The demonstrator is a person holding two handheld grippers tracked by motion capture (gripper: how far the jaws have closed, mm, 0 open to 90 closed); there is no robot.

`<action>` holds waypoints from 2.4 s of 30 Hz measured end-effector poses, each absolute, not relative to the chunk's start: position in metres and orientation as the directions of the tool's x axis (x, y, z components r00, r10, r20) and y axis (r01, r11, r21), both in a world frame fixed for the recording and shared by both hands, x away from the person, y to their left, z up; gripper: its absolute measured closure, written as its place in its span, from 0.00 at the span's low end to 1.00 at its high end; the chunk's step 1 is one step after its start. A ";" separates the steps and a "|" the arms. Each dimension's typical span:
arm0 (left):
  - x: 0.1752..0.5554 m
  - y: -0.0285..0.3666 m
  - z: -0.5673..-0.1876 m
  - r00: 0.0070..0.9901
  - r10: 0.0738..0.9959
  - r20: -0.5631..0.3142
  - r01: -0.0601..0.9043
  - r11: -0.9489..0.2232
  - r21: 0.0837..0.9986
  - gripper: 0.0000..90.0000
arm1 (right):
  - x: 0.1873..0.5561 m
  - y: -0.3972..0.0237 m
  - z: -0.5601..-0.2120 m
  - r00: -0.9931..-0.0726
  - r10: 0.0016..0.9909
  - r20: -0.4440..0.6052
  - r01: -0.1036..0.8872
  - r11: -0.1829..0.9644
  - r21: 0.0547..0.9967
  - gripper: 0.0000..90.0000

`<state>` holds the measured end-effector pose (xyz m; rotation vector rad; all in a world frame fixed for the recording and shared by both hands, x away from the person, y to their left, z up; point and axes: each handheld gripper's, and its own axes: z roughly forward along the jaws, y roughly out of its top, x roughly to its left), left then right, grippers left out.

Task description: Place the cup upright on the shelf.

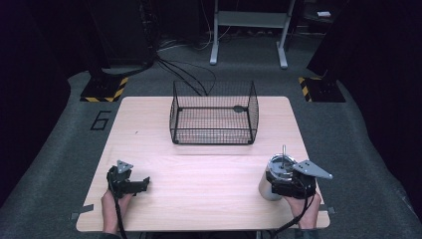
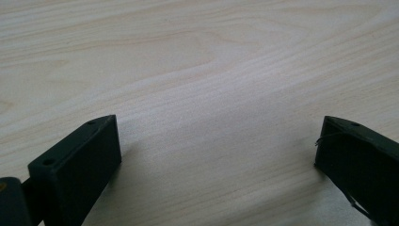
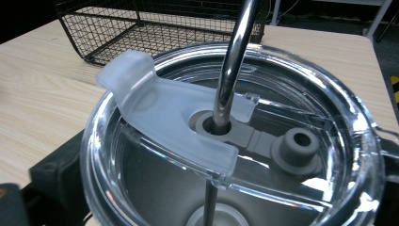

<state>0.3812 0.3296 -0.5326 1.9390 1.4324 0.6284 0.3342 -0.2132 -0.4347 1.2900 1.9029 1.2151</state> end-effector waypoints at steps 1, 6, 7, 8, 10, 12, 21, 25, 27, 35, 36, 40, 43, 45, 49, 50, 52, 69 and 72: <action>0.381 0.330 -0.533 0.292 0.956 0.005 0.651 -0.202 0.732 0.01 | 0.334 -0.213 -0.435 -0.400 0.915 0.059 0.436 0.133 0.890 0.02; 0.381 0.330 -0.533 0.292 0.956 0.004 0.651 -0.202 0.732 0.01 | 0.333 -0.213 -0.436 -0.403 0.914 0.046 0.423 0.141 0.895 0.02; 0.381 0.330 -0.533 0.292 0.956 0.004 0.651 -0.202 0.732 0.01 | 0.333 -0.213 -0.436 -0.403 0.914 0.045 0.422 0.141 0.896 0.03; 0.381 0.330 -0.533 0.292 0.956 0.005 0.651 -0.203 0.732 0.01 | 0.333 -0.213 -0.436 -0.404 0.914 0.043 0.420 0.144 0.896 0.03; 0.381 0.330 -0.533 0.292 0.956 0.005 0.650 -0.203 0.732 0.01 | 0.333 -0.213 -0.436 -0.408 0.912 0.040 0.418 0.147 0.896 0.03; 0.381 0.330 -0.533 0.292 0.956 0.004 0.651 -0.202 0.732 0.01 | 0.333 -0.213 -0.435 -0.407 0.913 0.037 0.419 0.151 0.895 0.03; 0.381 0.330 -0.533 0.292 0.956 0.004 0.651 -0.202 0.732 0.01 | 0.333 -0.213 -0.436 -0.409 0.912 0.032 0.411 0.153 0.899 0.04; 0.381 0.330 -0.533 0.292 0.956 0.006 0.650 -0.203 0.732 0.01 | 0.334 -0.214 -0.435 -0.408 0.913 0.032 0.411 0.152 0.899 0.04; 0.381 0.330 -0.533 0.292 0.956 0.006 0.650 -0.203 0.732 0.01 | 0.334 -0.215 -0.435 -0.411 0.911 0.030 0.408 0.154 0.900 0.04; 0.381 0.330 -0.533 0.291 0.957 0.003 0.651 -0.201 0.732 0.01 | 0.336 -0.213 -0.434 -0.411 0.911 0.032 0.413 0.155 0.897 0.04; 0.381 0.330 -0.533 0.291 0.957 0.004 0.651 -0.201 0.732 0.01 | 0.337 -0.212 -0.434 -0.412 0.911 0.032 0.411 0.155 0.898 0.04; 0.381 0.330 -0.533 0.291 0.957 0.003 0.651 -0.200 0.732 0.01 | 0.338 -0.211 -0.434 -0.417 0.908 0.030 0.404 0.156 0.901 0.04; 0.381 0.330 -0.533 0.290 0.957 0.002 0.651 -0.199 0.733 0.01 | 0.338 -0.210 -0.433 -0.415 0.909 0.032 0.402 0.152 0.903 0.04; 0.381 0.330 -0.533 0.291 0.957 0.002 0.651 -0.200 0.733 0.01 | 0.339 -0.209 -0.431 -0.417 0.908 0.029 0.398 0.154 0.904 0.04; 0.381 0.330 -0.533 0.291 0.957 0.002 0.651 -0.200 0.732 0.01 | 0.340 -0.207 -0.428 -0.423 0.906 0.026 0.397 0.159 0.904 0.04; 0.381 0.330 -0.533 0.290 0.957 0.002 0.651 -0.199 0.733 0.01 | 0.341 -0.206 -0.428 -0.429 0.903 0.025 0.390 0.160 0.907 0.04; 0.381 0.330 -0.533 0.291 0.957 0.002 0.651 -0.200 0.732 0.01 | 0.342 -0.205 -0.426 -0.432 0.901 0.022 0.390 0.165 0.906 0.04; 0.381 0.330 -0.532 0.298 0.955 0.009 0.653 -0.210 0.727 0.01 | 0.350 -0.197 -0.419 -0.450 0.892 0.029 0.388 0.167 0.907 0.04; 0.381 0.330 -0.532 0.298 0.955 0.009 0.653 -0.211 0.727 0.01 | 0.352 -0.195 -0.417 -0.454 0.891 0.027 0.387 0.170 0.906 0.04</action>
